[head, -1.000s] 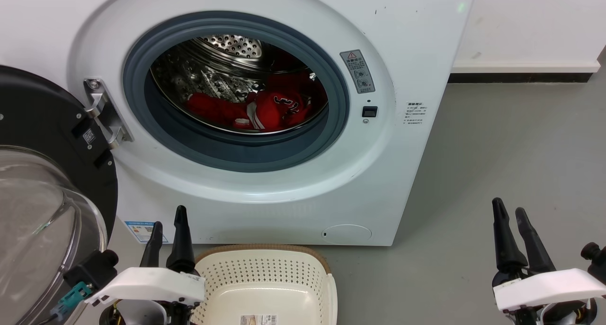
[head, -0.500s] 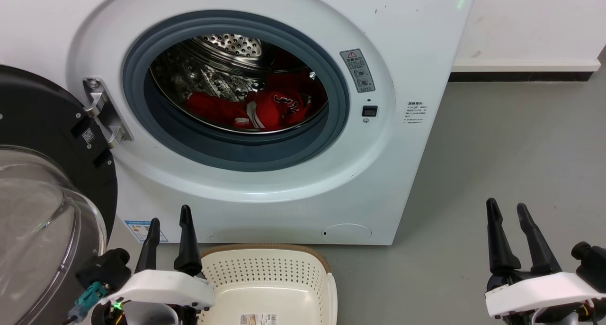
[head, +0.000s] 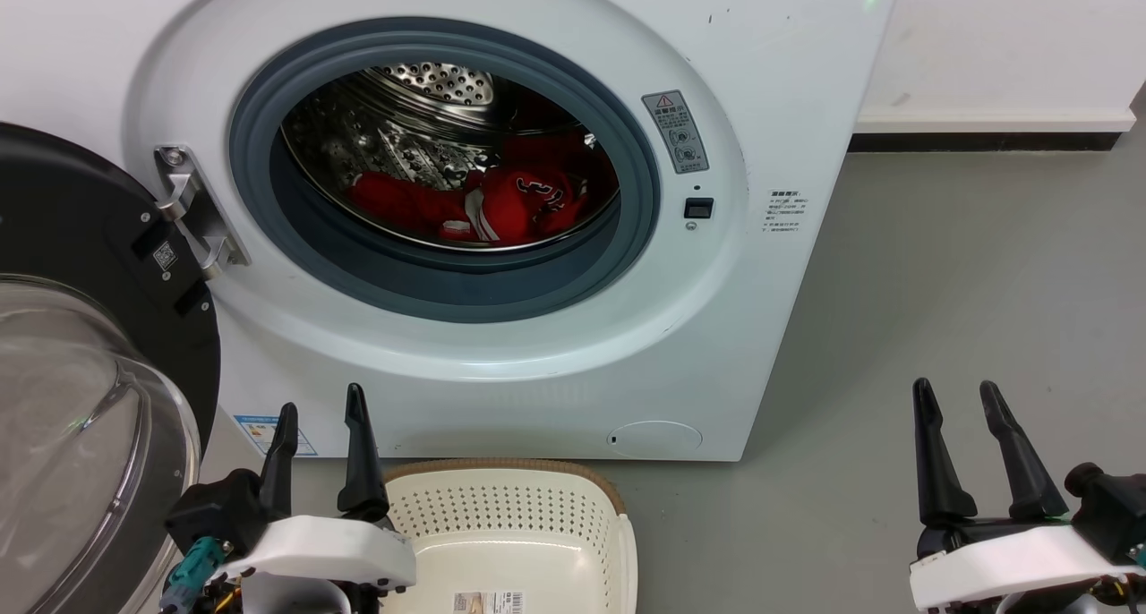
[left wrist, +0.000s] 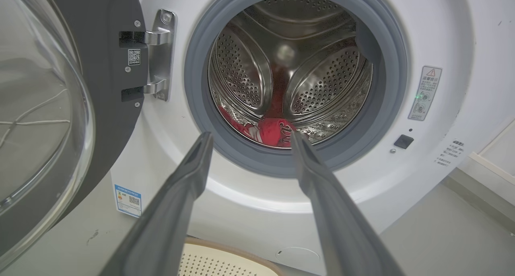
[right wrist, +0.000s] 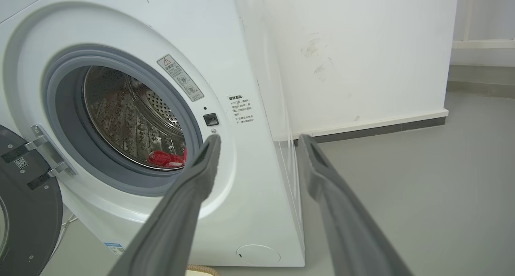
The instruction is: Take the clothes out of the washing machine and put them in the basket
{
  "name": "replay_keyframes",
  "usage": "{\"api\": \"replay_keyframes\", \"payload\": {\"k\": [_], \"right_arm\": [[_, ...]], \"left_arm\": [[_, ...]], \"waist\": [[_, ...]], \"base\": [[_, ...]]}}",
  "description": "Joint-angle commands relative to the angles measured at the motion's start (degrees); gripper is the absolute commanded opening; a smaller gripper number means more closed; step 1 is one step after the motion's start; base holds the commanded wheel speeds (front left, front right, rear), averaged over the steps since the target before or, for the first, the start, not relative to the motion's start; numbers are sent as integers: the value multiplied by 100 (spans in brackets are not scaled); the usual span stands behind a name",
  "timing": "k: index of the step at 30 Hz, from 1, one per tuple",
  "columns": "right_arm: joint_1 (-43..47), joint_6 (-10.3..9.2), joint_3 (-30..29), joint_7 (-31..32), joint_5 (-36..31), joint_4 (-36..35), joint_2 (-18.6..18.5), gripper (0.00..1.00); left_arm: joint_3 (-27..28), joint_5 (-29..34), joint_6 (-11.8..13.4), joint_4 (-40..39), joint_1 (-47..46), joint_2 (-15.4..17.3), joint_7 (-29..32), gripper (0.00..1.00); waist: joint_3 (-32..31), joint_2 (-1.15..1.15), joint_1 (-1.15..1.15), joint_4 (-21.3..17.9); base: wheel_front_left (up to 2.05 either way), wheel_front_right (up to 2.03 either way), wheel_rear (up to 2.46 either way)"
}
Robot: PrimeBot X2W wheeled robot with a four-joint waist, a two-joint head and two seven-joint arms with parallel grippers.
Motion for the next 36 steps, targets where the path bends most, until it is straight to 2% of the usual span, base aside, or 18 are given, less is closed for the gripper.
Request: {"api": "replay_keyframes", "payload": {"k": [1,36], "right_arm": [[35,0,7,-50,-145,-92,-24,100],[280,-1,61,-468,-1845,-343,-24,100]], "left_arm": [[-25,136,32,-70,21,40,-56,100],[-41,1758,48,-11,260,-34,-475,100]], "waist": [[1,0,0,-1],[8,0,0,-10]], "base": [[0,0,0],[0,0,0]]}}
